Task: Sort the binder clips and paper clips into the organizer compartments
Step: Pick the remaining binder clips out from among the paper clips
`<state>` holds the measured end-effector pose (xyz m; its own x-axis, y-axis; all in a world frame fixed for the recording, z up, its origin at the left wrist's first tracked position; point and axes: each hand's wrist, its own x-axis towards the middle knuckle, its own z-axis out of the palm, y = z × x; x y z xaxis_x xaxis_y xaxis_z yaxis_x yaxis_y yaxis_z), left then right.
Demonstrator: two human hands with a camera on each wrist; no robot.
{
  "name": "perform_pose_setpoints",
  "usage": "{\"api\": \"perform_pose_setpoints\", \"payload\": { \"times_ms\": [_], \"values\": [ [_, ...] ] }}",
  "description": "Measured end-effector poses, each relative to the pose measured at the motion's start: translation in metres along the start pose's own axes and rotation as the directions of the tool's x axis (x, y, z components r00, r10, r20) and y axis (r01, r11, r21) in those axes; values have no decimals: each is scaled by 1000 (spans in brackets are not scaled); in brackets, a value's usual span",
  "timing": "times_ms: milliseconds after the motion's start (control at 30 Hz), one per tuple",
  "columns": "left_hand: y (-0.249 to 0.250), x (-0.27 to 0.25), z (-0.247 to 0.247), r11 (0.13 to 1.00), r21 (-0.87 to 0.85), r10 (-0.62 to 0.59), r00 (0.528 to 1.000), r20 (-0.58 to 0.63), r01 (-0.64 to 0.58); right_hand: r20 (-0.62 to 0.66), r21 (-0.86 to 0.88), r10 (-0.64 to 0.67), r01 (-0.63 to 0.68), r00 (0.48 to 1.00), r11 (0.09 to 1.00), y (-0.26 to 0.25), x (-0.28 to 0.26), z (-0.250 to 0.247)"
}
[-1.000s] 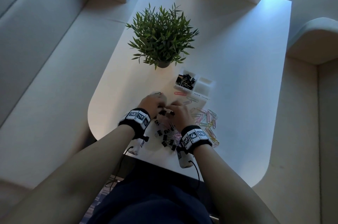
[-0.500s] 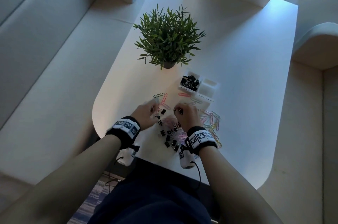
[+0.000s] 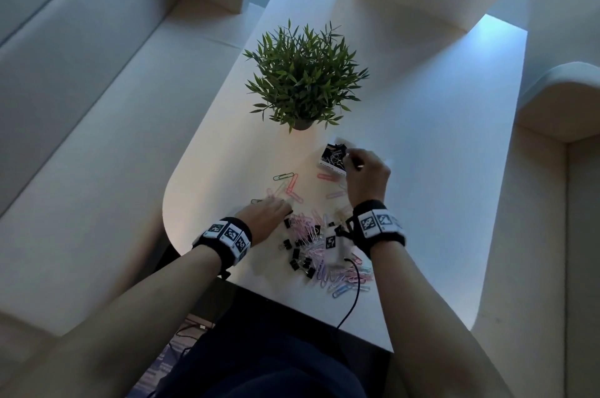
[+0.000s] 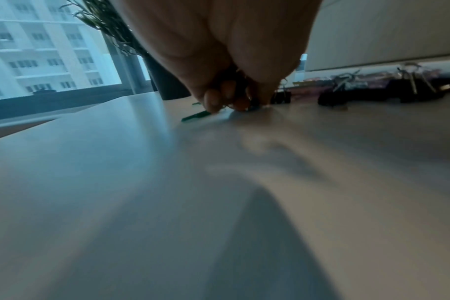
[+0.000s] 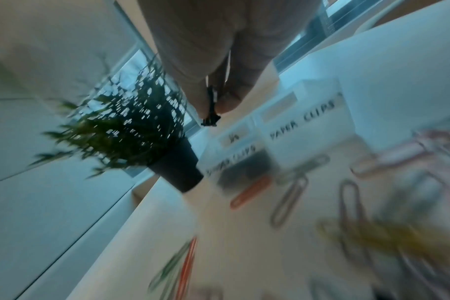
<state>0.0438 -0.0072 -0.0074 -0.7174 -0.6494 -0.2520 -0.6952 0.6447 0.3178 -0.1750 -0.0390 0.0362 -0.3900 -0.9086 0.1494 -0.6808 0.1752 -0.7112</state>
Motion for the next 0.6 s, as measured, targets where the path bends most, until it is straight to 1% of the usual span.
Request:
{"api": "perform_pose_setpoints", "payload": {
  "times_ms": [33,100,133,200,233,300,333,400,500,533,600],
  "values": [
    [0,0,0,1000,-6,-3,1000,-15,3,-5,-10,10,-10,1000,1000,1,10,-1],
    [0,2,1,999,-50,-22,999,-45,20,38,-21,41,-40,998,999,4,22,2],
    [-1,2,-1,995,-79,-60,998,-35,57,76,-34,45,-42,996,999,6,25,5],
    [1,3,-6,970,-198,-154,988,-29,145,149,-66,39,-30,988,997,8,27,10],
    [2,2,-10,954,-253,-178,983,-47,161,160,-66,28,-17,987,998,9,27,11],
    [10,4,-23,919,-352,-232,966,-114,179,121,-26,13,-10,993,1000,10,26,7],
    [14,7,-31,892,-411,-270,950,-156,186,94,-5,18,-18,995,1000,10,25,3],
    [23,21,-52,844,-509,-317,924,-215,171,15,31,51,-52,999,998,12,20,-8],
    [36,59,-78,823,-553,-301,926,-228,132,-134,136,180,-161,975,977,24,4,-24],
    [39,75,-84,829,-546,-286,931,-224,123,-173,165,220,-193,960,967,29,-4,-30],
    [43,107,-90,869,-479,-247,946,-208,121,-203,185,264,-228,943,956,38,-23,-37]
  ]
}}
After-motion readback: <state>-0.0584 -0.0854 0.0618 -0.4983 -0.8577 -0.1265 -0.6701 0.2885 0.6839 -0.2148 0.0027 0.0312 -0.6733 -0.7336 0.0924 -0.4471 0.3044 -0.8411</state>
